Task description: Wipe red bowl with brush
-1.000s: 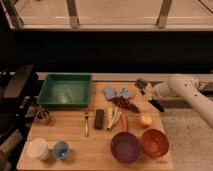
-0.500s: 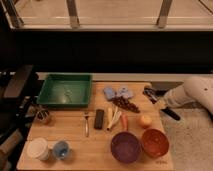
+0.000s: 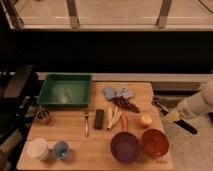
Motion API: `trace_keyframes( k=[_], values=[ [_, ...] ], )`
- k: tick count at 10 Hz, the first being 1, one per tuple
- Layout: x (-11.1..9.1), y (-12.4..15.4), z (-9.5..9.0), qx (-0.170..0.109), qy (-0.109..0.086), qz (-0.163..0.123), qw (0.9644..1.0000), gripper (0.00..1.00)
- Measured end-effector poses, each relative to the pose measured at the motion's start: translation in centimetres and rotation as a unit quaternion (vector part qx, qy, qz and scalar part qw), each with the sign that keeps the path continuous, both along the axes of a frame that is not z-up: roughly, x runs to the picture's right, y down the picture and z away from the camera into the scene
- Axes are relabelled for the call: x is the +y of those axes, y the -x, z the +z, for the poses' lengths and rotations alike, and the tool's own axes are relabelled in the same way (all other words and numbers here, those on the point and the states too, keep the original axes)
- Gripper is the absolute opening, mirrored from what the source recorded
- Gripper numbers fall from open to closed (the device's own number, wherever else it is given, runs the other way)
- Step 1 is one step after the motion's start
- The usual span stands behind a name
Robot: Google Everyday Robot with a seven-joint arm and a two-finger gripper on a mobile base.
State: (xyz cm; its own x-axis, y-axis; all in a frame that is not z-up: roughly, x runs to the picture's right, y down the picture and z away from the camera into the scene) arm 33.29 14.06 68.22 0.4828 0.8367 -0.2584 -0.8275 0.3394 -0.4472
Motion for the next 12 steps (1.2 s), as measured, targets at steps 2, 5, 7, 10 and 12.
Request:
trace_keyframes(
  k=[2, 5, 7, 10, 12],
  values=[
    [-0.1, 0.3, 0.1, -0.002, 0.000, -0.002, 1.0000, 0.00],
    [-0.1, 0.1, 0.1, -0.001, 0.000, -0.001, 1.0000, 0.00],
    [-0.1, 0.3, 0.2, -0.002, 0.000, -0.002, 1.0000, 0.00],
    [1.0, 0.1, 0.1, -0.010, 0.007, -0.019, 0.9998, 0.00],
    [4.0, -0.4, -0.8, -0.024, 0.019, -0.037, 0.9989, 0.00]
  ],
)
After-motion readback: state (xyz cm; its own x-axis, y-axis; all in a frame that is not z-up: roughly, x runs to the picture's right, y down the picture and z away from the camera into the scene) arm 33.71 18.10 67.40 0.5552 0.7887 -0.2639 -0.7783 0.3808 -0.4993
